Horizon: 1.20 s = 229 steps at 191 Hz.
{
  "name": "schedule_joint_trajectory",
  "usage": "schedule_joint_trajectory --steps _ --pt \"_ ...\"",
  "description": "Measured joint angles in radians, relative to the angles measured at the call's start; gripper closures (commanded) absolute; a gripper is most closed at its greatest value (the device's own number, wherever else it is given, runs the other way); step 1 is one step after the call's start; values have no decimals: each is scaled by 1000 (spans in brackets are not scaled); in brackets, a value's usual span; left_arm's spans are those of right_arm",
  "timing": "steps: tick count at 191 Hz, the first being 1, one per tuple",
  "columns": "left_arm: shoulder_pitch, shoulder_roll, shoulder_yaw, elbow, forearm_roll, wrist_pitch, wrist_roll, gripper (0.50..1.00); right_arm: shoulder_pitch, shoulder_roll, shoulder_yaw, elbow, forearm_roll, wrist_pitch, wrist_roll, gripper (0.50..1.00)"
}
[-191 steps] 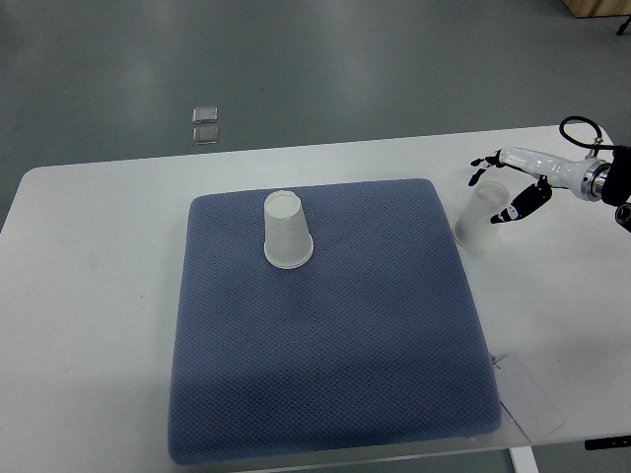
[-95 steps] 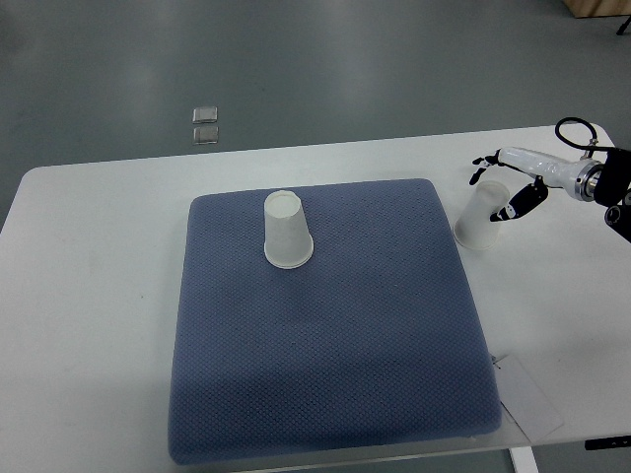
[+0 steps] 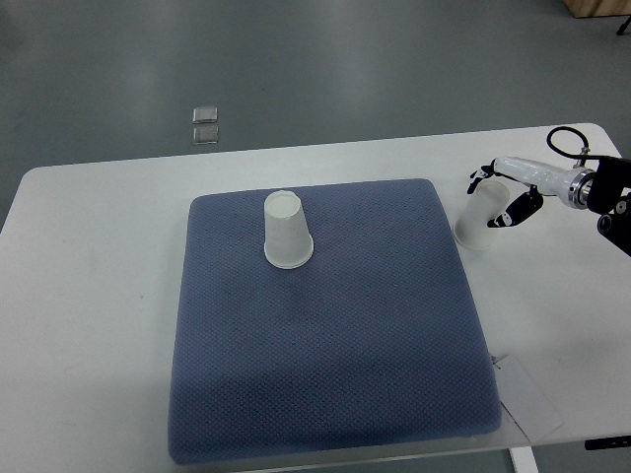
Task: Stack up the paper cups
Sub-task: 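Lift the cup with the right hand and carry it over the pad cup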
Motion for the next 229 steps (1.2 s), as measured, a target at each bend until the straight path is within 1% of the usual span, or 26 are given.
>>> schedule_joint_trajectory --steps 12,21,38,49,52,55,56,57,58,59,60,61,62,63,64,65,66,67,110,153,182,229 --pt "0 0 0 0 0 0 0 500 0 0 -7 0 0 0 0 732" --pt "0 0 0 0 0 0 0 500 0 1 -11 0 0 1 0 744" --pt "0 0 0 0 0 0 0 500 0 1 -15 0 0 3 0 797" --pt "0 0 0 0 0 0 0 500 0 2 -15 0 0 4 0 856" --pt "0 0 0 0 0 0 0 500 0 2 -15 0 0 4 0 865" --pt "0 0 0 0 0 0 0 500 0 2 -15 0 0 5 0 893" --pt "0 0 0 0 0 0 0 500 0 2 -15 0 0 5 0 893" --pt "0 0 0 0 0 0 0 500 0 2 -15 0 0 5 0 907" --pt "0 0 0 0 0 0 0 500 0 2 -15 0 0 5 0 908" --pt "0 0 0 0 0 0 0 500 0 2 -15 0 0 6 0 922" --pt "0 0 0 0 0 0 0 500 0 2 -15 0 0 6 0 922" --pt "0 0 0 0 0 0 0 500 0 2 -15 0 0 6 0 942" --pt "0 0 0 0 0 0 0 500 0 2 -15 0 0 6 0 942" --pt "0 0 0 0 0 0 0 500 0 2 -15 0 0 6 0 963" --pt "0 0 0 0 0 0 0 500 0 2 -15 0 0 6 0 963" --pt "0 0 0 0 0 0 0 500 0 2 -15 0 0 7 0 985" --pt "0 0 0 0 0 0 0 500 0 2 -15 0 0 7 0 985" --pt "0 0 0 0 0 0 0 500 0 2 -15 0 0 7 0 1000" --pt "0 0 0 0 0 0 0 500 3 -2 -15 0 0 10 0 1000" --pt "0 0 0 0 0 0 1 500 47 -39 -8 11 14 22 2 1000" --pt "0 0 0 0 0 0 1 500 105 -71 5 48 22 65 2 1000" --pt "0 0 0 0 0 0 0 500 239 -91 9 167 81 140 -4 1000"
